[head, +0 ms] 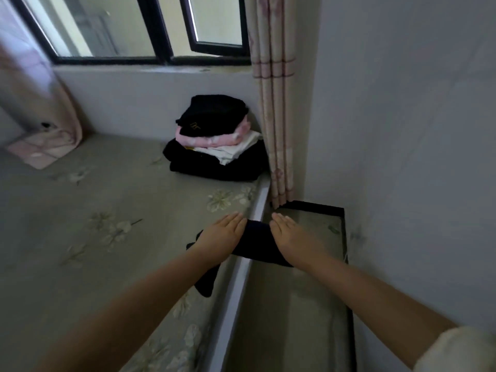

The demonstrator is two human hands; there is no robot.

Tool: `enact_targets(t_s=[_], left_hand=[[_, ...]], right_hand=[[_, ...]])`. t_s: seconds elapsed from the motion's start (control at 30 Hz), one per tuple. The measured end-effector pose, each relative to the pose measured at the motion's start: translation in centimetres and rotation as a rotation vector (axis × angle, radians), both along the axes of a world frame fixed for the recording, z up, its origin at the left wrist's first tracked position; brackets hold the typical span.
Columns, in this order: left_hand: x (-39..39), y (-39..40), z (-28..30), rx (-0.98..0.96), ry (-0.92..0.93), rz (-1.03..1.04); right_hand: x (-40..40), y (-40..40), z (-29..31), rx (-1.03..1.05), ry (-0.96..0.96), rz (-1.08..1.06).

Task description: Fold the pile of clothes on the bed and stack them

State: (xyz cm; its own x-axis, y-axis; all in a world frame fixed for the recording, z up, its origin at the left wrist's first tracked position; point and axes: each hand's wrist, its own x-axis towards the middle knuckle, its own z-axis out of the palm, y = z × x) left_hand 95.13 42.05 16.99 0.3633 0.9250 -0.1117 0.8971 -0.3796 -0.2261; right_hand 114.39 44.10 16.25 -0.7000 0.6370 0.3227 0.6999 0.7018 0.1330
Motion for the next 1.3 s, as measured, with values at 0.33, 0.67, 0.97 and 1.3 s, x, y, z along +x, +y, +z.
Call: enact_targets(t_s=[0.33, 0.67, 0.97, 1.3], left_hand=[[-3.5, 17.3, 2.1, -0.046, -0.073, 0.228], [-15.7, 41.6, 7.2, -0.113, -0.255, 0.343], [-27.9, 64.8, 17.7, 0.283, -0.204, 0.352], [-32.4, 68.8, -1.9, -0.280, -0.121, 0.602]], right_hand=[[-4.6, 22.3, 2.0, -0.182, -0.124, 0.195], [-17.3, 47.8, 8.9, -0.470, -0.338, 0.221], [-29.9, 69.3, 18.8, -0.214, -0.075, 0.163], [-35.9, 71.8, -0.7, -0.446, -0.313, 0.168]])
